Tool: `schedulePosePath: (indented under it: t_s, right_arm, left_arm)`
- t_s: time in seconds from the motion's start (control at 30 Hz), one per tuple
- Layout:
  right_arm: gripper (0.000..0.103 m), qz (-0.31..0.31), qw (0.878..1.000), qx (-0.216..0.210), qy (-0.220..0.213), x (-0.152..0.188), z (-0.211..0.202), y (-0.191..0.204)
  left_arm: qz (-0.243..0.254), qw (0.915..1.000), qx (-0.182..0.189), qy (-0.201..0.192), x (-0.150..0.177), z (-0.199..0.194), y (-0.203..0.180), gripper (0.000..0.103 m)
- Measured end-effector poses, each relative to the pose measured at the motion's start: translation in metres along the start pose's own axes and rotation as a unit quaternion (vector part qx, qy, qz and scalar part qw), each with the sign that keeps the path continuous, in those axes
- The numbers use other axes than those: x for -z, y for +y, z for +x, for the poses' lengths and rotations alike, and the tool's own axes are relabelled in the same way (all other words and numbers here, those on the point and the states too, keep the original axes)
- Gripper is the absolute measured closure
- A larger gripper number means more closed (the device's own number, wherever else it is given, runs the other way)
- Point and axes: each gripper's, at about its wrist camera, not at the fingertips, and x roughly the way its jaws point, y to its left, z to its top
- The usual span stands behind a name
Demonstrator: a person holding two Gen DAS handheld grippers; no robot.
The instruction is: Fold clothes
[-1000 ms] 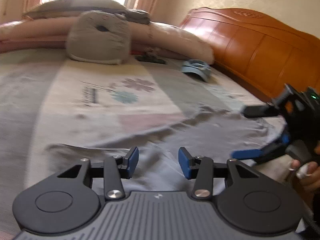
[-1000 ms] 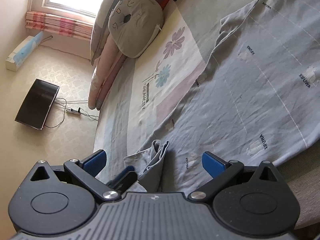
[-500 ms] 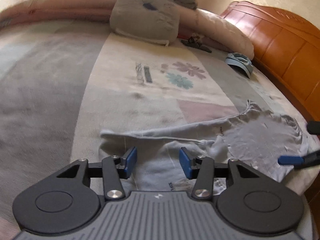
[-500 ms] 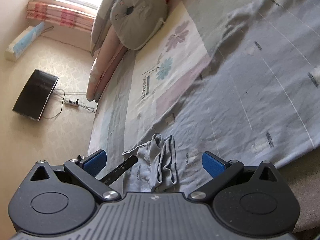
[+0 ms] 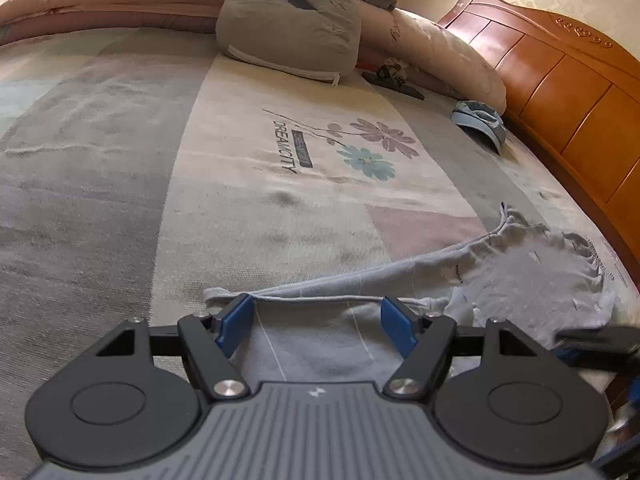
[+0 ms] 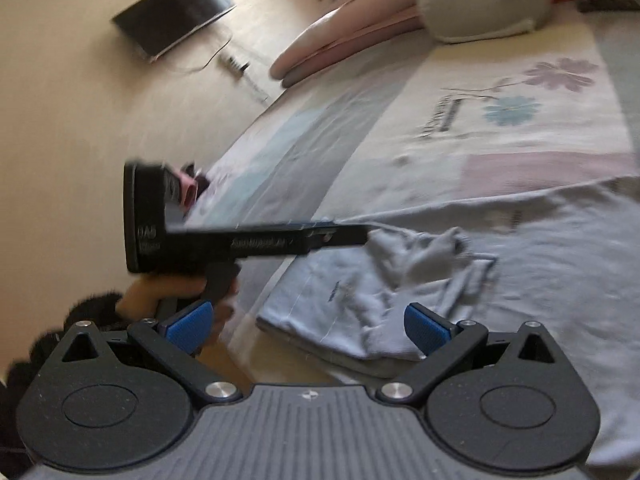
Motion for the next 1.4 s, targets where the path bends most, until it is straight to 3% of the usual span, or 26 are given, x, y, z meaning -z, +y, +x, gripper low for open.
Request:
schedulePosePath:
  t_s: [0.13, 0.2, 0.33, 0.4, 0.6, 0.77, 0.83, 0.9, 1.0, 1.1, 1.2, 1.3, 1.4]
  right_arm:
    - [0.000, 0.006, 1.000, -0.008, -0.003, 0.005, 0.003, -0.006]
    - [0.000, 0.009, 1.000, -0.012, -0.004, 0.007, 0.004, -0.009]
    - [0.000, 0.016, 1.000, -0.020, -0.007, 0.012, 0.007, -0.015]
    - [0.000, 0.019, 1.000, -0.024, -0.008, 0.014, 0.009, -0.019]
    - [0.000, 0.027, 0.999, -0.017, 0.002, 0.011, 0.006, -0.020]
    - [0.000, -0.024, 0.997, 0.064, -0.032, 0.006, -0.035, -0.011]
    - [0.000, -0.049, 0.990, 0.118, -0.053, 0.006, -0.056, -0.012]
    - [0.000, -0.078, 0.977, 0.186, -0.065, 0.009, -0.078, -0.015]
    - [0.000, -0.117, 0.948, 0.289, -0.061, 0.019, -0.104, -0.025]
    - [0.000, -0.125, 0.924, 0.358, -0.048, 0.031, -0.124, -0.045]
    - [0.000, -0.084, 0.920, 0.382, -0.037, 0.044, -0.131, -0.074]
    - [0.000, -0.044, 0.928, 0.367, -0.044, 0.058, -0.131, -0.093]
    - [0.000, -0.049, 0.926, 0.371, -0.052, 0.066, -0.126, -0.094]
  left_arm:
    - [0.021, 0.9993, -0.023, -0.020, -0.006, -0.025, -0.008, 0.031]
    - [0.016, 0.9995, -0.009, -0.024, -0.003, -0.039, -0.009, 0.025]
    - [-0.026, 0.9976, 0.064, 0.009, 0.022, -0.049, -0.006, 0.022]
    - [-0.040, 0.9966, 0.062, 0.036, 0.037, -0.044, -0.004, 0.021]
    - [-0.026, 0.9989, 0.010, 0.037, 0.042, -0.054, -0.014, 0.021]
    - [0.047, 0.9984, -0.020, 0.022, 0.042, -0.059, -0.040, 0.016]
    - [0.046, 0.9973, -0.031, 0.048, 0.047, -0.046, -0.041, 0.016]
    - [0.038, 0.9960, -0.041, 0.069, 0.054, -0.036, -0.041, 0.016]
    - [0.066, 0.9949, -0.047, 0.061, 0.055, -0.041, -0.054, 0.016]
    - [0.091, 0.9945, -0.032, 0.041, 0.046, -0.046, -0.071, 0.015]
    - [0.121, 0.9920, -0.028, 0.021, 0.036, -0.041, -0.092, 0.012]
    - [0.138, 0.9897, -0.035, 0.014, 0.034, -0.025, -0.110, 0.012]
    - [0.150, 0.9873, -0.045, 0.030, 0.043, -0.008, -0.121, 0.012]
